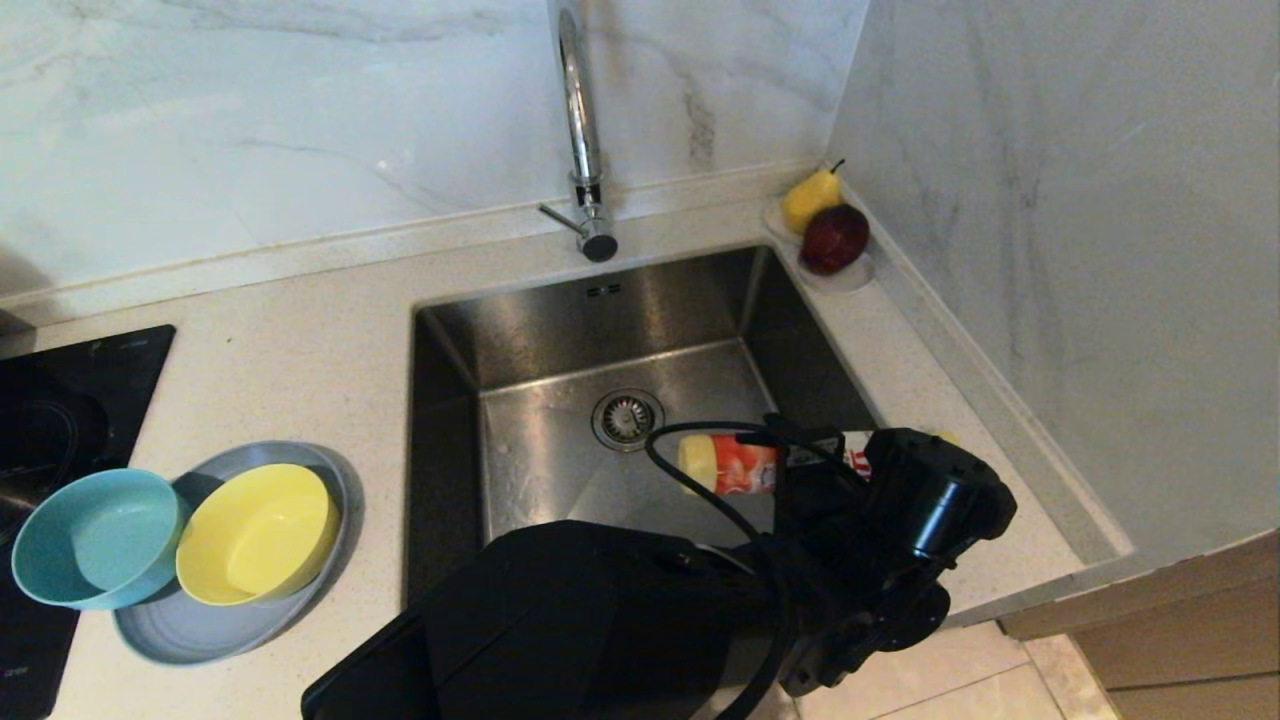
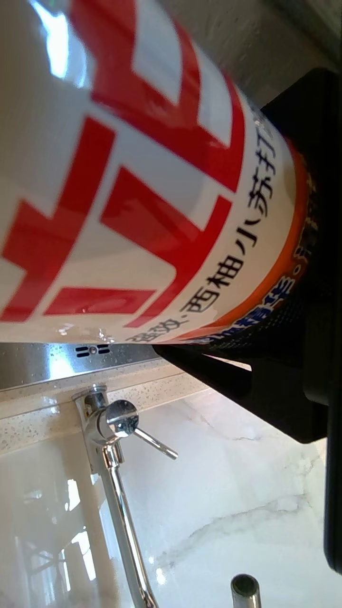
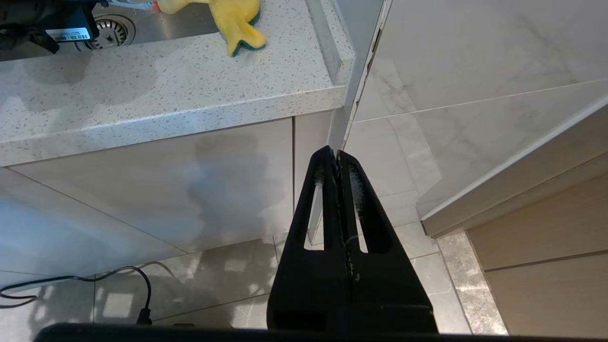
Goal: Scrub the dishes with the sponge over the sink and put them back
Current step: Squeeze it onto the sponge
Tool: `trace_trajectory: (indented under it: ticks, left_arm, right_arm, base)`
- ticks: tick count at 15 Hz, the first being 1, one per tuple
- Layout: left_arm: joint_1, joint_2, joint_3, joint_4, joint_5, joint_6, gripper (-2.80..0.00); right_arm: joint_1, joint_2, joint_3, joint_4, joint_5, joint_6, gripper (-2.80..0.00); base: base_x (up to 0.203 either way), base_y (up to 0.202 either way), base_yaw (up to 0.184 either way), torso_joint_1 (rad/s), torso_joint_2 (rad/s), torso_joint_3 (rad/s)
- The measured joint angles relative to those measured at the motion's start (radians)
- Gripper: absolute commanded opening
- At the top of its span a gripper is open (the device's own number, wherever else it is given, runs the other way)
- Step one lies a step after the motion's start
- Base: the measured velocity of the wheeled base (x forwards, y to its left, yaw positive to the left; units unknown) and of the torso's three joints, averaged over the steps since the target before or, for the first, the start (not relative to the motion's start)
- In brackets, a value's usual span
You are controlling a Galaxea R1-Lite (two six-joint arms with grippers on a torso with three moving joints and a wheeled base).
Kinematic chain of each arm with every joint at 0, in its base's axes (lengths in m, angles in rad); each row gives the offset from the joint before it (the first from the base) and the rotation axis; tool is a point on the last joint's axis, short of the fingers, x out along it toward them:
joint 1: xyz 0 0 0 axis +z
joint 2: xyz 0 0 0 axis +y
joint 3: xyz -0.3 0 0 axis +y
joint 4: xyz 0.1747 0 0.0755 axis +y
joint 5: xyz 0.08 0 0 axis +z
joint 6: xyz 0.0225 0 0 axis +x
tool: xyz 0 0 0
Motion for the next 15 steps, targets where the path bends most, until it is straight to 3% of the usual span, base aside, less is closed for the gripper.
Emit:
trace_trajectory:
  ticks: [15]
  left_arm:
    - [-0.001, -0.020, 0.000, -0.045, -0.001, 0.003, -2.80]
  right_arm:
    - [0.000, 0.000, 0.000, 0.000, 0.000, 0.000, -2.80]
  base:
    - [0.000, 0.000, 0.000, 0.000, 0.00, 0.000]
